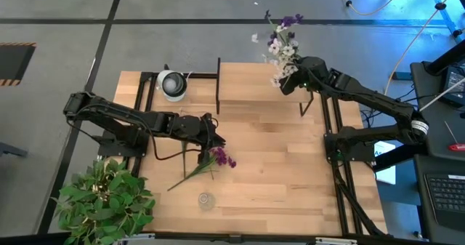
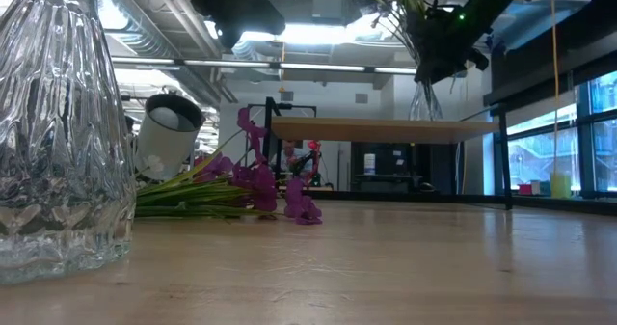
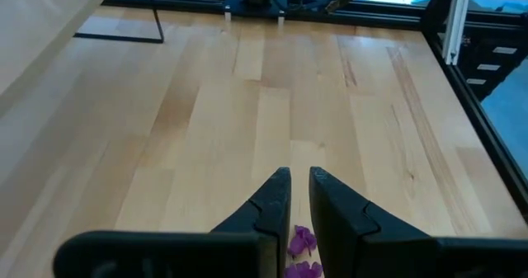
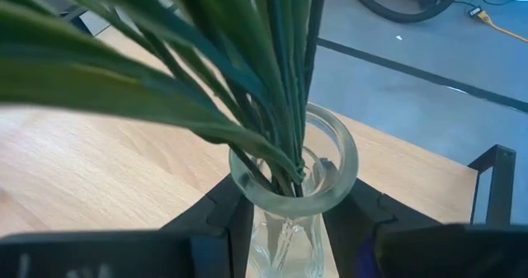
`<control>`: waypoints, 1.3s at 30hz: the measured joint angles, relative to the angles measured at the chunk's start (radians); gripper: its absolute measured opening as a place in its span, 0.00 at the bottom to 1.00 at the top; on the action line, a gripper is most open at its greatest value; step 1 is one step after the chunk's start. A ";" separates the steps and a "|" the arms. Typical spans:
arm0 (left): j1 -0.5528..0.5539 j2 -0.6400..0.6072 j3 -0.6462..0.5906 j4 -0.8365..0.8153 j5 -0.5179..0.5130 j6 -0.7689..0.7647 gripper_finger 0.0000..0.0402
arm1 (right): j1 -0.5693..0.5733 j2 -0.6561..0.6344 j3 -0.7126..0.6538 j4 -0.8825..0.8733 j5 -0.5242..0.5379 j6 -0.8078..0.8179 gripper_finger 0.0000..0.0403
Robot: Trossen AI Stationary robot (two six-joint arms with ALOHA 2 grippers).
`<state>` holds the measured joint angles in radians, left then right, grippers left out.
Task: Pick and place flowers into a vace then onto a shelf
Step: Put the right transparent vase on the shelf
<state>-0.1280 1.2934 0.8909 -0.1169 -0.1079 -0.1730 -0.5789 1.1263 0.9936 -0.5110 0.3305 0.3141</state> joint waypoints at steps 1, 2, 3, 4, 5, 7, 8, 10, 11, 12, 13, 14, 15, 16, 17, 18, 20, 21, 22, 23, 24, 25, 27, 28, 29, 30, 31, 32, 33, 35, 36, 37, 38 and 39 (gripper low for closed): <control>0.000 0.000 0.000 0.000 -0.004 0.000 0.11 | 0.000 0.000 0.000 -0.001 0.000 0.008 0.31; 0.000 0.000 0.000 0.000 -0.004 0.000 0.11 | 0.000 0.000 0.000 -0.001 0.000 0.021 0.32; 0.000 0.000 0.000 0.000 -0.004 0.000 0.11 | 0.000 0.000 0.000 -0.001 0.000 0.026 0.33; 0.000 0.000 0.000 0.000 -0.004 0.000 0.11 | 0.000 0.000 0.000 -0.002 0.000 0.025 0.34; 0.000 0.000 0.000 0.000 -0.004 0.001 0.11 | 0.000 0.000 0.000 -0.004 0.000 0.021 0.35; 0.000 0.000 0.000 0.000 -0.004 0.001 0.11 | 0.000 0.000 0.000 -0.014 -0.001 0.022 0.37; 0.000 0.000 0.000 0.000 -0.004 0.001 0.11 | 0.000 0.001 -0.001 -0.014 -0.003 0.023 0.38; 0.000 0.000 0.000 0.000 -0.004 0.001 0.11 | 0.000 0.001 -0.001 -0.013 -0.004 0.021 0.40; 0.000 0.000 0.000 0.000 -0.004 0.001 0.11 | 0.000 0.001 -0.001 -0.012 -0.004 0.020 0.42; 0.000 0.000 0.000 0.000 -0.005 0.000 0.11 | 0.000 0.001 -0.001 -0.012 -0.004 0.020 0.43; 0.000 0.000 0.000 0.000 -0.006 0.000 0.11 | 0.000 0.001 -0.001 -0.013 -0.004 0.020 0.45; 0.000 0.000 0.000 0.000 -0.006 0.000 0.11 | 0.000 0.001 -0.001 -0.014 -0.004 0.021 0.47; 0.000 0.000 0.000 0.000 -0.006 0.000 0.11 | 0.000 0.001 -0.001 -0.017 -0.004 0.022 0.49; 0.000 0.000 0.000 0.000 -0.006 0.000 0.11 | 0.000 0.001 -0.001 -0.021 -0.004 0.023 0.50; 0.000 0.000 0.000 0.000 -0.006 0.000 0.11 | 0.000 0.001 -0.001 -0.028 -0.004 0.023 0.52; 0.000 0.000 0.000 0.000 -0.006 0.000 0.11 | 0.000 0.001 -0.001 -0.035 -0.004 0.023 0.53; 0.000 0.000 0.000 0.000 -0.006 0.000 0.11 | 0.000 0.001 -0.001 -0.051 -0.004 0.021 0.55; 0.000 0.000 0.000 0.000 -0.006 0.000 0.11 | 0.000 0.001 -0.001 -0.057 -0.004 0.021 0.56; 0.000 0.000 0.000 0.000 -0.006 0.000 0.11 | 0.000 0.001 -0.001 -0.059 -0.004 0.021 0.56; 0.000 0.000 0.000 0.000 -0.006 0.000 0.11 | 0.001 0.001 -0.002 -0.060 -0.004 0.021 0.56; 0.000 0.000 0.000 0.000 -0.005 0.000 0.11 | 0.001 0.001 -0.002 -0.060 -0.005 0.021 0.56; 0.000 0.000 0.000 0.000 -0.005 -0.002 0.11 | 0.000 0.001 -0.002 -0.059 -0.015 0.020 0.56; 0.000 0.000 0.000 0.000 -0.005 -0.007 0.11 | 0.000 -0.003 -0.002 -0.059 -0.045 0.019 0.57; 0.000 0.000 0.000 0.000 -0.005 -0.007 0.11 | 0.000 -0.008 -0.002 -0.060 -0.058 0.016 0.57; 0.000 0.000 0.000 0.001 -0.005 -0.007 0.11 | 0.001 -0.014 -0.002 -0.060 -0.075 0.013 0.57; 0.000 0.000 0.000 0.001 -0.005 -0.007 0.11 | 0.002 -0.022 -0.002 -0.060 -0.086 0.012 0.57; 0.000 0.000 0.000 0.001 -0.005 -0.010 0.11 | 0.005 -0.034 -0.002 -0.060 -0.101 0.011 0.57; 0.000 0.000 0.000 0.001 -0.005 -0.013 0.11 | 0.009 -0.046 -0.002 -0.060 -0.105 0.011 0.57; 0.000 0.000 0.000 0.001 -0.004 -0.014 0.11 | 0.013 -0.060 -0.002 -0.060 -0.113 0.013 0.57; 0.000 0.000 0.000 0.001 -0.004 -0.015 0.11 | 0.020 -0.092 -0.002 -0.065 -0.115 0.015 0.57; 0.000 0.000 0.000 0.001 -0.004 -0.015 0.11 | 0.023 -0.109 -0.002 -0.076 -0.116 0.016 0.57; 0.000 0.000 0.000 0.001 -0.004 -0.015 0.11 | 0.028 -0.127 -0.002 -0.094 -0.117 0.018 0.57; 0.000 0.000 0.000 0.001 -0.004 -0.015 0.11 | 0.032 -0.144 -0.002 -0.113 -0.117 0.018 0.57; 0.000 0.000 0.000 0.001 -0.004 -0.015 0.11 | 0.037 -0.164 -0.002 -0.136 -0.119 0.022 0.57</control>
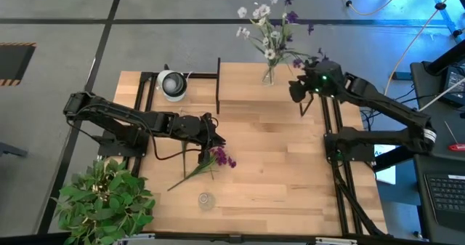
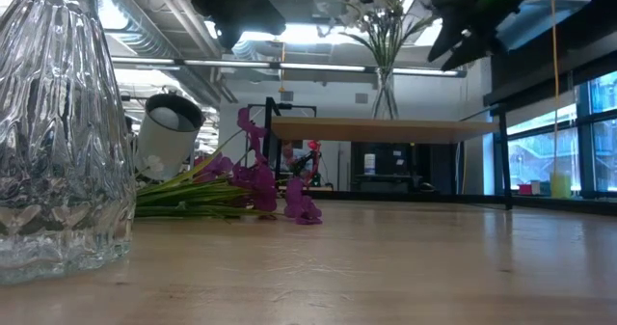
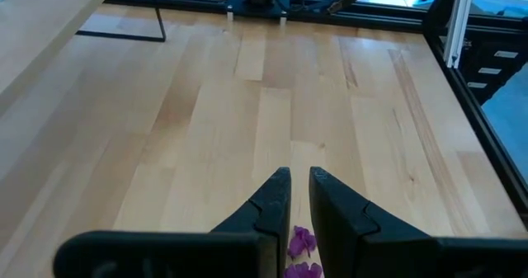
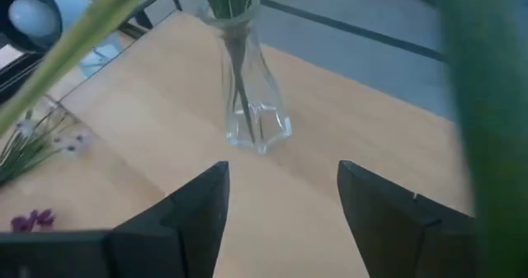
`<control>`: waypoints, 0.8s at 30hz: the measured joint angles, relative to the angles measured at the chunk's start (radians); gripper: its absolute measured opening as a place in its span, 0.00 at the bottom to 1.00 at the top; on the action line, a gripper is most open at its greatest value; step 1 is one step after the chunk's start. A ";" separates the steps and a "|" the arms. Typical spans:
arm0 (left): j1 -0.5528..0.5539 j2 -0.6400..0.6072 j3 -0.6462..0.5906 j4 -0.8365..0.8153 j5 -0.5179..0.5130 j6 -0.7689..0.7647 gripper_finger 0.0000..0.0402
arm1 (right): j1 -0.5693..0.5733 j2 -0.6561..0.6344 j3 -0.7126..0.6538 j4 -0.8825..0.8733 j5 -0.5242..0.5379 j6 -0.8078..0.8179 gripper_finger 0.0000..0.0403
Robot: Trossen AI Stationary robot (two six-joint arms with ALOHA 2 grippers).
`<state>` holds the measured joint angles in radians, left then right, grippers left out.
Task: Pick and place flowers into a vace then onto a shelf
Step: Put the right transparent vase on the shelf
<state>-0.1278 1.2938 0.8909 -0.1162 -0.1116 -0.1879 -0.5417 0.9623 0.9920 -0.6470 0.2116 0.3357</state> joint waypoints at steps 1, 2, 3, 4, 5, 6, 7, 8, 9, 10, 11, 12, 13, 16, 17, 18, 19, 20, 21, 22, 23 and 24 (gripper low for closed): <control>0.000 0.000 0.000 0.000 0.000 0.000 0.11 | 0.006 -0.018 0.000 -0.024 -0.003 0.001 0.57; 0.000 0.000 0.000 0.000 0.000 0.000 0.11 | 0.013 -0.037 0.000 -0.045 -0.004 0.003 0.57; 0.000 0.000 0.000 0.000 0.000 0.000 0.11 | 0.021 -0.055 0.000 -0.062 -0.004 0.006 0.57; 0.000 0.000 0.000 0.000 0.000 0.000 0.11 | 0.031 -0.075 0.000 -0.079 -0.005 0.020 0.57; 0.000 0.000 0.000 0.000 0.000 0.000 0.11 | 0.041 -0.094 0.000 -0.091 -0.008 0.029 0.57; 0.000 0.000 0.000 0.000 0.000 0.000 0.11 | 0.051 -0.113 0.000 -0.097 -0.017 0.037 0.57; 0.000 0.000 0.000 0.001 0.000 0.000 0.11 | 0.060 -0.132 0.000 -0.097 -0.033 0.046 0.57; 0.000 0.000 0.000 0.004 0.000 0.000 0.11 | 0.070 -0.151 0.000 -0.094 -0.045 0.052 0.57; 0.000 0.000 0.000 0.010 0.000 0.000 0.11 | 0.078 -0.171 0.000 -0.093 -0.056 0.053 0.57; 0.000 0.000 0.000 0.017 0.000 0.000 0.11 | 0.087 -0.188 0.000 -0.093 -0.057 0.053 0.57; 0.000 0.000 0.000 0.023 -0.003 0.000 0.11 | 0.092 -0.204 0.000 -0.093 -0.057 0.052 0.57; 0.000 0.000 0.000 0.026 -0.008 0.000 0.11 | 0.095 -0.219 0.000 -0.092 -0.056 0.052 0.57; 0.000 0.000 0.000 0.030 -0.017 0.000 0.11 | 0.096 -0.229 0.000 -0.090 -0.055 0.052 0.57; 0.001 0.000 0.000 0.039 -0.028 0.005 0.11 | 0.096 -0.240 0.000 -0.090 -0.037 0.051 0.57; 0.001 0.000 0.000 0.038 -0.029 0.007 0.11 | 0.096 -0.239 0.000 -0.090 -0.037 0.051 0.57; 0.001 0.000 0.000 0.038 -0.029 0.007 0.11 | 0.096 -0.234 0.000 -0.090 -0.037 0.051 0.57; 0.001 0.000 0.000 0.039 -0.029 0.007 0.11 | 0.096 -0.227 0.000 -0.090 -0.037 0.050 0.57; 0.000 0.000 0.000 0.039 -0.029 0.007 0.11 | 0.096 -0.220 0.000 -0.090 -0.037 0.050 0.57; 0.000 0.000 0.000 0.038 -0.029 0.007 0.11 | 0.096 -0.209 0.000 -0.090 -0.037 0.049 0.57; 0.000 0.000 0.000 0.038 -0.029 0.007 0.11 | 0.096 -0.196 0.000 -0.090 -0.037 0.047 0.57; 0.000 0.000 0.000 0.038 -0.029 0.004 0.11 | 0.096 -0.183 0.000 -0.091 -0.037 0.047 0.57; 0.000 0.000 0.000 0.038 -0.031 -0.001 0.11 | 0.096 -0.171 0.000 -0.091 -0.037 0.045 0.57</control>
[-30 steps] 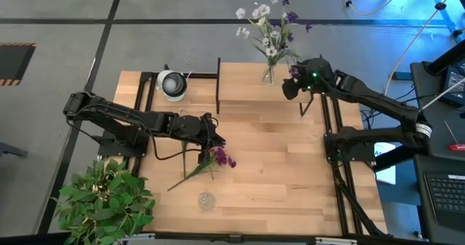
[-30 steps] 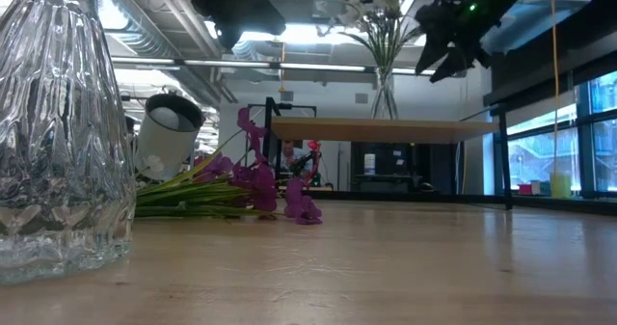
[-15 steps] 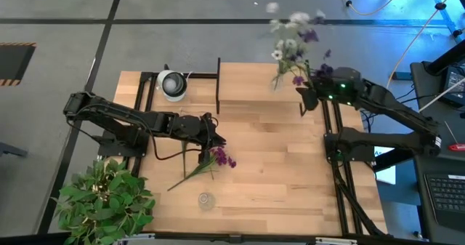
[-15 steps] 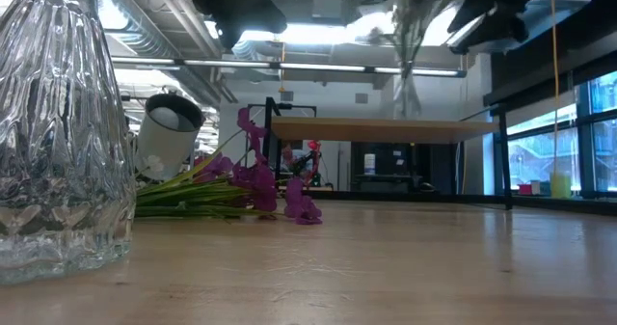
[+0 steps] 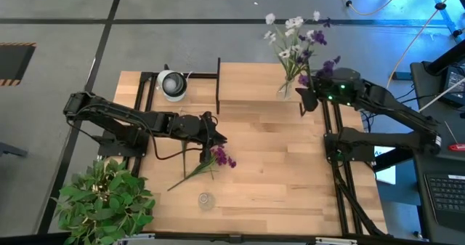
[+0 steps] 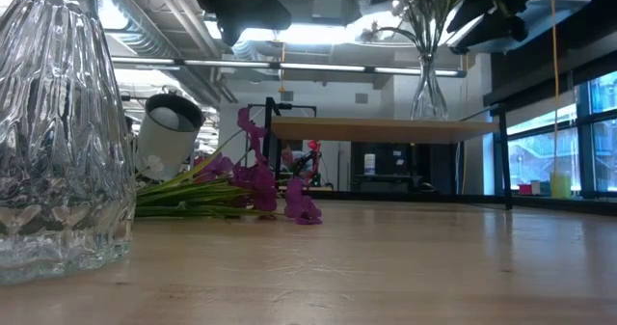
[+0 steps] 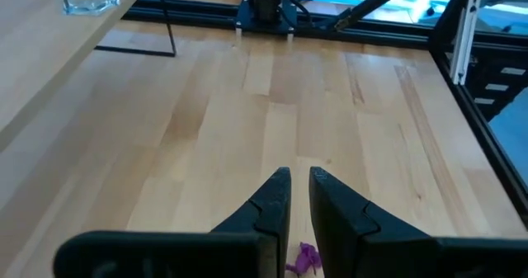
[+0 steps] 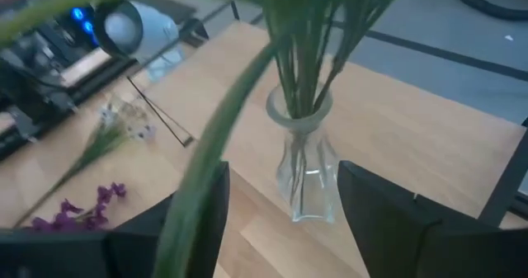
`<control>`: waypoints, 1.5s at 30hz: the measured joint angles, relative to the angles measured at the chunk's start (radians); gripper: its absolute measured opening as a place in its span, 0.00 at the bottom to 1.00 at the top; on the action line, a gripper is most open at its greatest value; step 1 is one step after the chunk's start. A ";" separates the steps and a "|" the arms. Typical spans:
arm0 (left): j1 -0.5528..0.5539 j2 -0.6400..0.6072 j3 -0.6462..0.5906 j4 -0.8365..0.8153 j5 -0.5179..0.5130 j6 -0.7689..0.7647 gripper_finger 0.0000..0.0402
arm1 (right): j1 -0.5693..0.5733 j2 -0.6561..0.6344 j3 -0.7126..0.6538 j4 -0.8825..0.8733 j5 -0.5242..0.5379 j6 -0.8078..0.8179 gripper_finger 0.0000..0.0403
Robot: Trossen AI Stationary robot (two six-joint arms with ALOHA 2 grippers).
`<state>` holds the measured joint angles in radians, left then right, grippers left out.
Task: Pick and place flowers into a vace then onto a shelf
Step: Put the right transparent vase on the shelf
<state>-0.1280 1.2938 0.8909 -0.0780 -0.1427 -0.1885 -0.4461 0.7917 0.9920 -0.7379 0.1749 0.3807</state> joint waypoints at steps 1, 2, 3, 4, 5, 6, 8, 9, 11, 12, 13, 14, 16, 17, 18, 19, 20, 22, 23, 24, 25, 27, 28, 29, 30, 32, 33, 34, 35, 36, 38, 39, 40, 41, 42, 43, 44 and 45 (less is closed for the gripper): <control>0.000 0.000 0.000 0.000 -0.006 -0.007 0.11 | 0.000 0.012 0.000 0.000 0.000 -0.005 0.57; 0.000 0.000 0.000 0.000 -0.014 -0.009 0.11 | 0.000 0.024 0.000 0.000 0.000 -0.017 0.57; 0.000 0.000 0.000 0.000 -0.020 -0.009 0.11 | 0.000 0.036 0.000 0.000 0.000 -0.020 0.57; 0.000 0.000 0.000 0.000 -0.022 -0.009 0.11 | 0.000 0.046 0.000 0.000 0.000 -0.021 0.57; 0.000 0.000 0.000 0.000 -0.023 -0.009 0.11 | 0.000 0.054 0.000 0.000 0.000 -0.021 0.57; 0.000 0.000 0.000 0.000 -0.024 -0.011 0.11 | 0.000 0.060 0.000 0.000 0.000 -0.022 0.57; 0.000 0.000 0.000 0.000 -0.024 -0.011 0.11 | 0.000 0.066 0.000 0.000 0.000 -0.022 0.57; 0.000 0.000 0.000 0.000 -0.024 -0.011 0.11 | 0.000 0.068 0.000 0.000 0.000 -0.022 0.57; 0.000 0.006 0.000 0.001 -0.038 -0.015 0.11 | 0.000 0.070 0.000 0.000 0.000 -0.020 0.57; 0.000 0.012 0.000 0.000 -0.054 -0.021 0.11 | 0.000 0.069 0.000 0.000 0.000 -0.020 0.57; 0.000 0.017 0.000 -0.003 -0.071 -0.031 0.11 | 0.000 0.067 0.000 0.000 0.000 -0.020 0.57; 0.000 0.023 0.000 -0.003 -0.078 -0.036 0.11 | 0.000 0.065 0.000 -0.001 0.000 -0.020 0.57; 0.001 0.038 0.001 0.005 -0.082 -0.037 0.12 | 0.000 0.063 0.000 -0.002 0.000 -0.019 0.57; 0.000 0.044 0.001 0.000 -0.081 -0.037 0.14 | 0.000 0.062 0.000 -0.006 0.000 -0.020 0.57; 0.000 0.051 0.000 0.003 -0.077 -0.037 0.15 | 0.000 0.062 0.000 -0.010 0.000 -0.020 0.57; 0.000 0.058 0.000 0.013 -0.074 -0.037 0.17 | 0.000 0.062 0.000 -0.014 0.000 -0.019 0.57; 0.000 0.062 0.000 0.020 -0.073 -0.038 0.18 | 0.000 0.062 0.000 -0.016 0.000 -0.020 0.57; 0.000 0.065 0.000 0.041 -0.073 -0.037 0.21 | 0.000 0.062 0.000 -0.020 0.000 -0.021 0.57; 0.000 0.065 0.000 0.056 -0.073 -0.038 0.22 | 0.000 0.062 0.000 -0.023 0.000 -0.021 0.57; 0.000 0.065 0.001 0.068 -0.073 -0.037 0.24 | 0.000 0.062 0.000 -0.029 -0.001 -0.022 0.57; 0.000 0.065 0.001 0.071 -0.073 -0.037 0.25 | 0.000 0.062 0.000 -0.036 -0.001 -0.022 0.57; 0.000 0.065 0.000 0.080 -0.073 -0.037 0.26 | 0.000 0.062 0.000 -0.051 -0.001 -0.022 0.57; 0.000 0.065 0.000 0.089 -0.073 -0.036 0.27 | 0.000 0.062 0.000 -0.062 -0.001 -0.023 0.57; 0.000 0.065 0.000 0.099 -0.073 -0.036 0.27 | 0.000 0.062 0.000 -0.068 -0.001 -0.025 0.57; 0.000 0.069 0.000 0.112 -0.075 -0.036 0.28 | 0.000 0.062 0.000 -0.069 -0.001 -0.025 0.57; 0.000 0.096 0.002 0.163 -0.080 -0.034 0.28 | 0.000 0.062 0.000 -0.069 -0.002 -0.025 0.57; 0.000 0.111 0.000 0.187 -0.090 -0.034 0.28 | 0.000 0.062 0.000 -0.069 -0.002 -0.026 0.57; 0.001 0.132 0.000 0.235 -0.097 -0.034 0.28 | 0.000 0.062 0.000 -0.069 -0.004 -0.026 0.57; 0.005 0.156 0.001 0.282 -0.100 -0.034 0.28 | 0.000 0.062 0.000 -0.070 -0.012 -0.025 0.57; 0.012 0.179 0.001 0.319 -0.098 -0.034 0.28 | 0.000 0.062 0.000 -0.072 -0.023 -0.024 0.57; 0.029 0.229 0.001 0.379 -0.101 -0.036 0.28 | 0.000 0.062 0.000 -0.077 -0.048 -0.028 0.57; 0.040 0.255 0.002 0.414 -0.104 -0.041 0.28 | 0.000 0.062 0.000 -0.083 -0.057 -0.028 0.57; 0.051 0.274 0.006 0.433 -0.109 -0.053 0.28 | 0.000 0.062 0.000 -0.090 -0.066 -0.028 0.57; 0.062 0.295 0.010 0.462 -0.116 -0.068 0.28 | 0.000 0.062 0.000 -0.097 -0.067 -0.027 0.57; 0.075 0.318 0.021 0.501 -0.120 -0.081 0.28 | 0.000 0.062 0.000 -0.108 -0.067 -0.025 0.57; 0.087 0.337 0.030 0.543 -0.122 -0.086 0.28 | 0.000 0.062 0.000 -0.120 -0.067 -0.025 0.57; 0.100 0.356 0.037 0.577 -0.122 -0.086 0.28 | 0.000 0.062 0.000 -0.128 -0.067 -0.025 0.57; 0.112 0.379 0.050 0.616 -0.121 -0.081 0.28 | 0.000 0.062 0.000 -0.134 -0.067 -0.025 0.57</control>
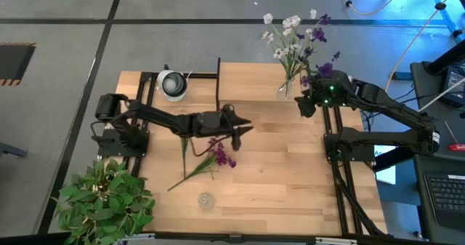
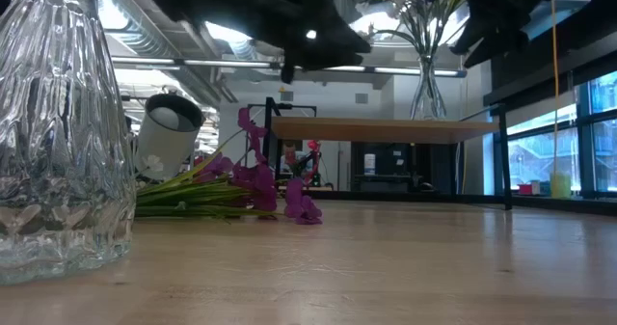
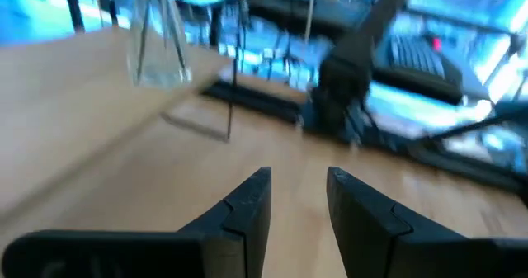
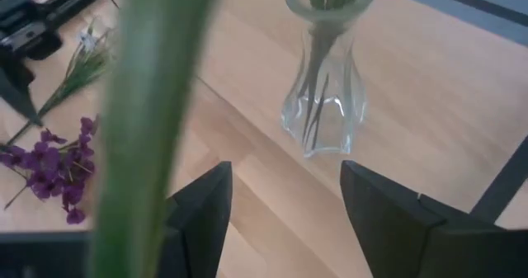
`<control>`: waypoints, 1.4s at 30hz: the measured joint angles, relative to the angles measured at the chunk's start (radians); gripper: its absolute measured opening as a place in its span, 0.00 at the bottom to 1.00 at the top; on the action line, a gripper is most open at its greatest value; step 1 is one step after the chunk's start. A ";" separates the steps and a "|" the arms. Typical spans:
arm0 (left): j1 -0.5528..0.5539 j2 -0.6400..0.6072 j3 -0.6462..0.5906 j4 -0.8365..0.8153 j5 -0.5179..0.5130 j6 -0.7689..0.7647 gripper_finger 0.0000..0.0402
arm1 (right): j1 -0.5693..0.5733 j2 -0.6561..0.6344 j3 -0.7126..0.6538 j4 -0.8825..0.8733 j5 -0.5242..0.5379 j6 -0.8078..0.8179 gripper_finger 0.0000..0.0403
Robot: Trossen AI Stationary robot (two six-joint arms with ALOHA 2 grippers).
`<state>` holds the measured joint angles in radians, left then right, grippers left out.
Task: Pick and place flowers into a vace then onto a shelf
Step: Put the right transparent vase on the shelf
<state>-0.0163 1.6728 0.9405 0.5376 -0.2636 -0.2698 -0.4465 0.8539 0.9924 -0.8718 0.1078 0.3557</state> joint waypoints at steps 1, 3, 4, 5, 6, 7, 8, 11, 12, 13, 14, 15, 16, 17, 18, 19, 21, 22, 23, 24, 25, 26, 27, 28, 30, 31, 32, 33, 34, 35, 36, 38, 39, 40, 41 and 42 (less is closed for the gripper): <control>0.012 0.029 0.015 0.046 0.015 0.003 0.28 | 0.000 0.000 0.000 -0.006 0.000 0.000 0.57; 0.035 0.080 0.047 0.096 0.066 0.003 0.28 | 0.000 0.000 0.000 -0.017 0.000 0.001 0.57; 0.046 0.110 0.075 0.107 0.092 0.002 0.28 | 0.000 0.000 0.000 -0.020 -0.001 0.002 0.57; 0.056 0.136 0.101 0.114 0.115 0.002 0.28 | 0.000 0.000 0.000 -0.025 -0.005 0.002 0.57; 0.064 0.161 0.126 0.112 0.123 0.003 0.28 | 0.000 0.000 0.000 -0.028 -0.011 0.002 0.57; 0.072 0.189 0.154 0.112 0.128 0.003 0.28 | 0.000 0.000 0.000 -0.030 -0.024 0.002 0.57; 0.078 0.213 0.177 0.110 0.129 0.003 0.28 | 0.000 0.000 0.000 -0.034 -0.039 0.002 0.57; 0.089 0.270 0.238 0.107 0.129 0.020 0.28 | 0.000 0.000 0.000 -0.050 -0.070 0.002 0.57; 0.093 0.281 0.253 0.107 0.129 0.025 0.28 | 0.000 0.000 0.000 -0.058 -0.083 0.002 0.57; 0.094 0.290 0.270 0.110 0.130 0.027 0.28 | 0.000 0.000 0.000 -0.065 -0.087 0.002 0.57; 0.097 0.297 0.280 0.112 0.131 0.028 0.28 | 0.000 0.000 0.001 -0.078 -0.095 0.002 0.57; 0.098 0.299 0.285 0.110 0.132 0.027 0.28 | 0.000 0.000 0.001 -0.095 -0.103 0.002 0.57; 0.101 0.300 0.289 0.109 0.131 0.028 0.28 | 0.000 0.000 0.001 -0.112 -0.105 0.002 0.57; 0.104 0.301 0.291 0.109 0.130 0.030 0.28 | 0.000 0.000 0.001 -0.128 -0.109 0.002 0.57; 0.107 0.300 0.291 0.110 0.124 0.030 0.28 | 0.000 0.000 0.001 -0.142 -0.112 0.002 0.57; 0.111 0.300 0.291 0.110 0.117 0.030 0.28 | 0.000 0.000 0.001 -0.155 -0.113 0.002 0.57; 0.118 0.300 0.291 0.109 0.107 0.030 0.28 | 0.000 0.000 0.001 -0.177 -0.115 0.002 0.57; 0.120 0.300 0.291 0.109 0.107 0.030 0.28 | 0.000 0.000 0.001 -0.183 -0.125 0.002 0.57; 0.124 0.300 0.291 0.107 0.106 0.029 0.28 | 0.000 0.000 0.001 -0.190 -0.137 0.002 0.57; 0.125 0.300 0.291 0.101 0.105 0.030 0.28 | 0.000 0.000 0.001 -0.194 -0.147 0.002 0.57; 0.126 0.300 0.291 0.093 0.105 0.030 0.28 | 0.000 0.000 0.001 -0.198 -0.159 0.001 0.57; 0.126 0.300 0.291 0.088 0.104 0.030 0.28 | 0.000 -0.002 0.001 -0.202 -0.167 -0.002 0.57; 0.128 0.300 0.291 0.088 0.105 0.030 0.28 | 0.000 -0.005 0.001 -0.207 -0.175 -0.006 0.57; 0.130 0.300 0.291 0.090 0.105 0.030 0.28 | 0.000 -0.009 0.001 -0.210 -0.183 -0.016 0.57; 0.129 0.300 0.291 0.089 0.105 0.030 0.28 | 0.000 -0.021 0.001 -0.219 -0.195 -0.022 0.57; 0.130 0.300 0.291 0.087 0.105 0.030 0.28 | 0.000 -0.028 0.001 -0.226 -0.202 -0.023 0.57; 0.130 0.300 0.291 0.087 0.105 0.030 0.28 | 0.000 -0.035 0.001 -0.231 -0.211 -0.023 0.57; 0.130 0.300 0.291 0.087 0.105 0.030 0.28 | 0.000 -0.044 0.001 -0.236 -0.215 -0.024 0.57; 0.130 0.300 0.291 0.087 0.105 0.030 0.28 | 0.000 -0.053 0.001 -0.240 -0.215 -0.024 0.57; 0.130 0.300 0.291 0.087 0.105 0.032 0.28 | 0.000 -0.062 0.001 -0.242 -0.216 -0.024 0.57; 0.130 0.300 0.291 0.087 0.101 0.037 0.28 | 0.000 -0.069 0.001 -0.242 -0.215 -0.024 0.57; 0.129 0.300 0.291 0.087 0.086 0.039 0.28 | 0.000 -0.082 0.001 -0.242 -0.215 -0.024 0.57; 0.130 0.300 0.291 0.087 0.079 0.039 0.28 | 0.000 -0.087 0.001 -0.242 -0.215 -0.024 0.57; 0.130 0.300 0.291 0.087 0.075 0.039 0.28 | 0.000 -0.092 0.001 -0.242 -0.215 -0.022 0.57; 0.130 0.300 0.291 0.087 0.074 0.039 0.28 | 0.000 -0.095 0.001 -0.242 -0.216 -0.022 0.57; 0.130 0.300 0.291 0.087 0.073 0.040 0.28 | 0.000 -0.098 0.001 -0.242 -0.215 -0.022 0.57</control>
<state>0.1139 1.9732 1.2316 0.6247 -0.1901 -0.2302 -0.4465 0.7562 0.9932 -1.1137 -0.1075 0.3340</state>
